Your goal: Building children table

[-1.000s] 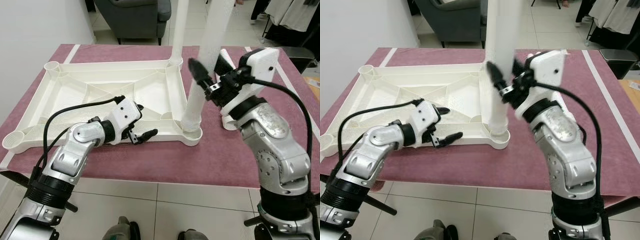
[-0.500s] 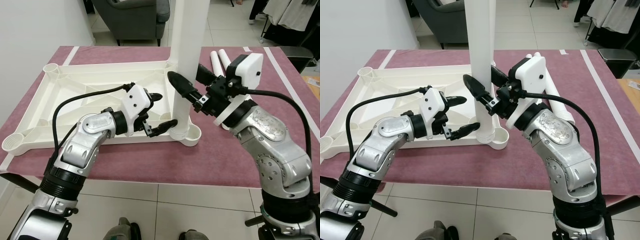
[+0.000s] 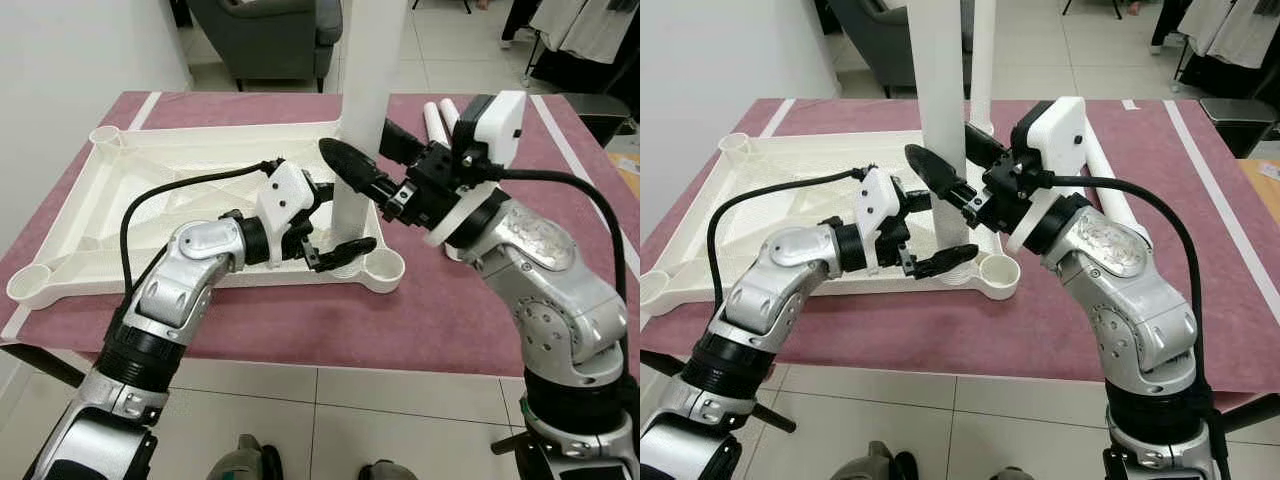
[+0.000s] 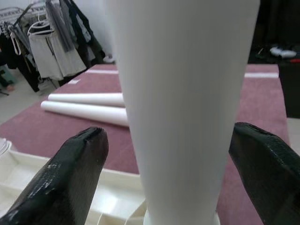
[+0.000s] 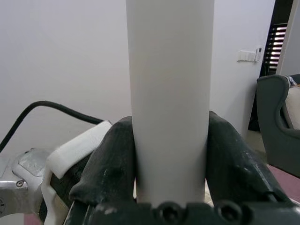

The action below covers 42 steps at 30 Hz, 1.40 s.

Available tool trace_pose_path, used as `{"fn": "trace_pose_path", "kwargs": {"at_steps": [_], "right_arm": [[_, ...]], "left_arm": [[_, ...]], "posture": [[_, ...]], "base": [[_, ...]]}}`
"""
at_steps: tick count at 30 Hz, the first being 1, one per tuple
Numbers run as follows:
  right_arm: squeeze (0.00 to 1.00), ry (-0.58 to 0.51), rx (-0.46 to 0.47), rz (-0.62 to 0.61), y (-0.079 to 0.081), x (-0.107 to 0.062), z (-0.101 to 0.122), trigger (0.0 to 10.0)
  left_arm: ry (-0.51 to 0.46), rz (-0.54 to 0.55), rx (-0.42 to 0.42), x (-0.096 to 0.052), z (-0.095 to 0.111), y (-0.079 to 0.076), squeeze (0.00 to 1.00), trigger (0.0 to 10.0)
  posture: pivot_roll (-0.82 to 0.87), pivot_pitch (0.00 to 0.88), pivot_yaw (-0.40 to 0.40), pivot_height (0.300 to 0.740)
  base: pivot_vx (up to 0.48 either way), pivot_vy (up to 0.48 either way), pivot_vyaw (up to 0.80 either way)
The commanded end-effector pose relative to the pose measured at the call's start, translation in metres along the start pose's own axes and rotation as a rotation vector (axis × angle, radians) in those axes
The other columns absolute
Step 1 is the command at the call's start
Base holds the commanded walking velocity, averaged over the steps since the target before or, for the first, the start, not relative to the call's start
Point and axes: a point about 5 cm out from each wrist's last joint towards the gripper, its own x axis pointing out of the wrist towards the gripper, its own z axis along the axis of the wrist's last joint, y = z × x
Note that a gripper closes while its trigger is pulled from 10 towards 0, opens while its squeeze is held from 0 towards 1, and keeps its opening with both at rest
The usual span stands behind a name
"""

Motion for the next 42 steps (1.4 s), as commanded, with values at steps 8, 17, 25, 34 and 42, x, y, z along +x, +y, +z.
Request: {"fn": "trace_pose_path", "kwargs": {"at_steps": [8, 17, 25, 34, 42], "right_arm": [[0.0, 0.065, -0.013, -0.037, -0.005, -0.001, -0.012, 10.0], [0.0, 0.057, -0.01, -0.04, -0.006, 0.001, -0.011, 10.0], [0.0, 0.015, -0.009, -0.007, -0.001, 0.001, -0.004, 10.0], [0.0, 0.023, -0.009, 0.006, -0.001, -0.004, -0.004, 10.0], [0.0, -0.031, 0.095, 0.002, -0.018, -0.024, 0.009, 10.0]], "left_arm": [[-0.075, -0.029, -0.009, -0.006, 0.02, 0.0, 0.0, 4.8], [-0.066, -0.003, -0.011, -0.005, 0.018, 0.004, 0.0, 0.0], [-0.041, 0.027, -0.03, -0.002, 0.012, 0.007, 0.0, 0.0], [-0.065, 0.042, -0.049, -0.001, 0.015, 0.009, 0.0, 0.0], [-0.052, 0.08, -0.056, -0.006, 0.012, 0.014, 0.0, 0.0]], "posture": [[-0.09, 0.065, 0.106, 0.74], [-0.08, 0.063, 0.104, 0.74], [-0.09, 0.066, 0.108, 0.74], [-0.1, 0.07, 0.107, 0.74], [-0.09, 0.076, 0.104, 0.74]], "base": [[0.0, 0.0, 0.0], [0.0, 0.0, 0.0], [0.0, 0.0, 0.0], [0.0, 0.0, 0.0], [0.0, 0.0, 0.0]]}}
